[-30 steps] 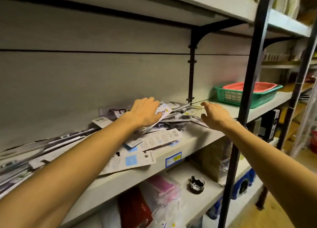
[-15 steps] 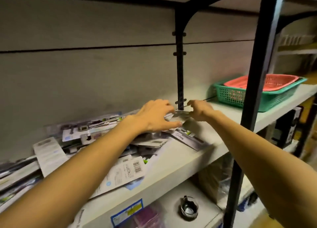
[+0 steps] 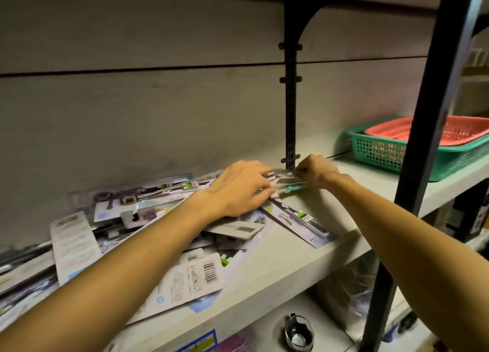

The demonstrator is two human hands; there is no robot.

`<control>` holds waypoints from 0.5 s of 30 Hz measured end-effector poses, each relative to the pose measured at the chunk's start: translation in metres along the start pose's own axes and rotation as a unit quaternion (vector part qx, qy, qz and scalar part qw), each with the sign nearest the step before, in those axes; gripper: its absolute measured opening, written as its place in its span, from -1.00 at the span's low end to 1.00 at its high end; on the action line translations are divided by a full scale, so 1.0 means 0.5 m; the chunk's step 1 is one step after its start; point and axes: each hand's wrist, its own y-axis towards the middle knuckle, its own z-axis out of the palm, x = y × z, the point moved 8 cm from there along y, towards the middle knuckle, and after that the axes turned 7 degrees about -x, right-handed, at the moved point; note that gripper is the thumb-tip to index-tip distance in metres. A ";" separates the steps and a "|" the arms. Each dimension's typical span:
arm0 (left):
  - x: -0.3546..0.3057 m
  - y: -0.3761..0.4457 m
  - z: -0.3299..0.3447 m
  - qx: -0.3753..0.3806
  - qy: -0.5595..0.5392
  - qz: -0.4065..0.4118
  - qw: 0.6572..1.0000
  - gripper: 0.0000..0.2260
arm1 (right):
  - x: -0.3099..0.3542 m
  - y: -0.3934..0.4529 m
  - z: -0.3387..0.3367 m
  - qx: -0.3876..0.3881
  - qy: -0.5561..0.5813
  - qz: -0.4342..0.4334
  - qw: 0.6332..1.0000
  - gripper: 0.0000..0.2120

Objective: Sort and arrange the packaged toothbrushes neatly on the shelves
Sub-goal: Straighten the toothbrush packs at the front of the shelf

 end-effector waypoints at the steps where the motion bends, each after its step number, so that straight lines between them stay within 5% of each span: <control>1: 0.001 0.000 -0.005 -0.010 -0.007 -0.001 1.000 -0.66 | -0.001 0.001 -0.012 -0.004 0.005 -0.003 1.000 -0.77; 7: 0.029 0.009 -0.051 -0.082 -0.070 -0.109 0.988 -0.70 | -0.010 -0.019 -0.118 -0.056 0.044 -0.016 0.997 -0.78; 15: 0.101 -0.066 -0.144 -0.196 -0.176 -0.287 0.921 -0.65 | 0.014 -0.106 -0.251 -0.219 0.147 -0.042 0.964 -0.75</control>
